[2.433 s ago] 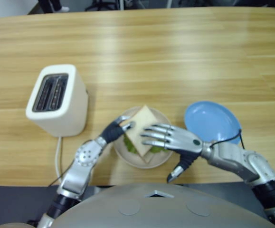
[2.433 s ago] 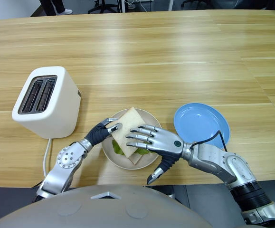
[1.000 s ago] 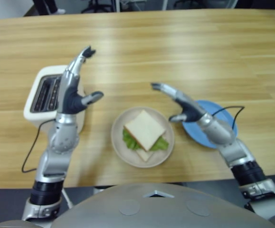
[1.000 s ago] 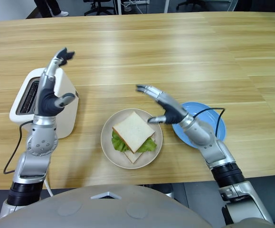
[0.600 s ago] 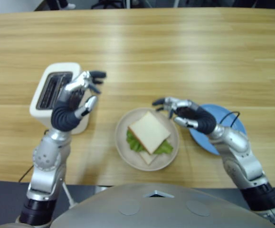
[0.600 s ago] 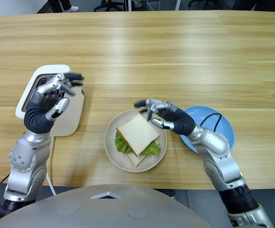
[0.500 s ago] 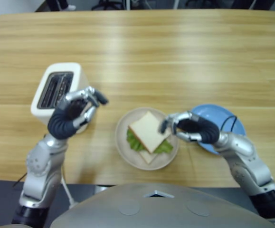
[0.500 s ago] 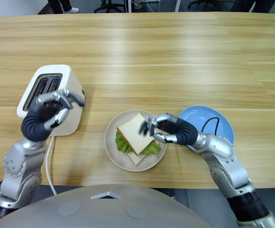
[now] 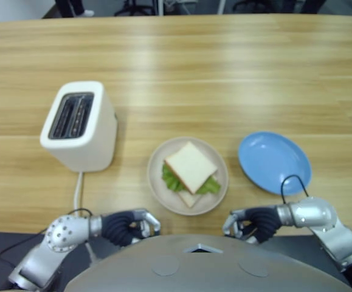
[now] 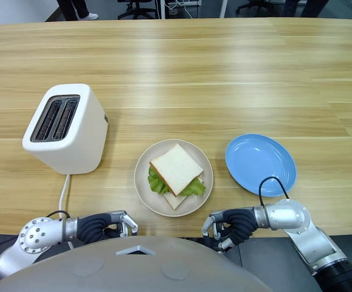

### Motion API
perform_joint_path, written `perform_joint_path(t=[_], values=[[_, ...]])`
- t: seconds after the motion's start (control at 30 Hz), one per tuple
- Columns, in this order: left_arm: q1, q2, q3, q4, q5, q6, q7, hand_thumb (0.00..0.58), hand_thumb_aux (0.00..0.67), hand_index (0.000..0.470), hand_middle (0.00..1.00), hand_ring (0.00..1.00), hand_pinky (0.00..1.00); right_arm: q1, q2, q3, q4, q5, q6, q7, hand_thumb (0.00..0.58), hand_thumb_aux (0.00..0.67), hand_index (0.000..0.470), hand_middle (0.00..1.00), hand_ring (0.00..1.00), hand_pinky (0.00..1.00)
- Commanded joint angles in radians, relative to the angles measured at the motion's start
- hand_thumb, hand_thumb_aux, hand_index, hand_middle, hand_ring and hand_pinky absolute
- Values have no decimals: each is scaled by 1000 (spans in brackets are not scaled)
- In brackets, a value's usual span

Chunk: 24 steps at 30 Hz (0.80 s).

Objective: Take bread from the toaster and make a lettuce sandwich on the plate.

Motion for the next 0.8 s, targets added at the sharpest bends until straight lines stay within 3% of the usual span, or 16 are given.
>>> perform_joint_path(t=[0.03, 0.33, 0.57, 0.8], values=[[-63, -23, -46, 121, 287, 15, 125, 580, 670, 460, 1000, 1000, 1000, -43, 15, 17, 53, -283, -133, -155, 580, 670, 460, 1000, 1000, 1000], [-222, -102, -88, 215, 508, -43, 308, 580, 670, 460, 1000, 1000, 1000, -183, 71, 55, 128, -625, -208, -429, 580, 670, 460, 1000, 1000, 1000], [-362, -212, -111, 288, 599, -50, 439, 580, 670, 460, 1000, 1000, 1000, -353, 183, 136, 235, -780, -194, -595, 580, 670, 460, 1000, 1000, 1000], [-529, -327, -68, 413, 685, 30, 647, 580, 670, 460, 1000, 1000, 1000, -563, 326, 197, 431, -914, -130, -845, 580, 670, 460, 1000, 1000, 1000]])
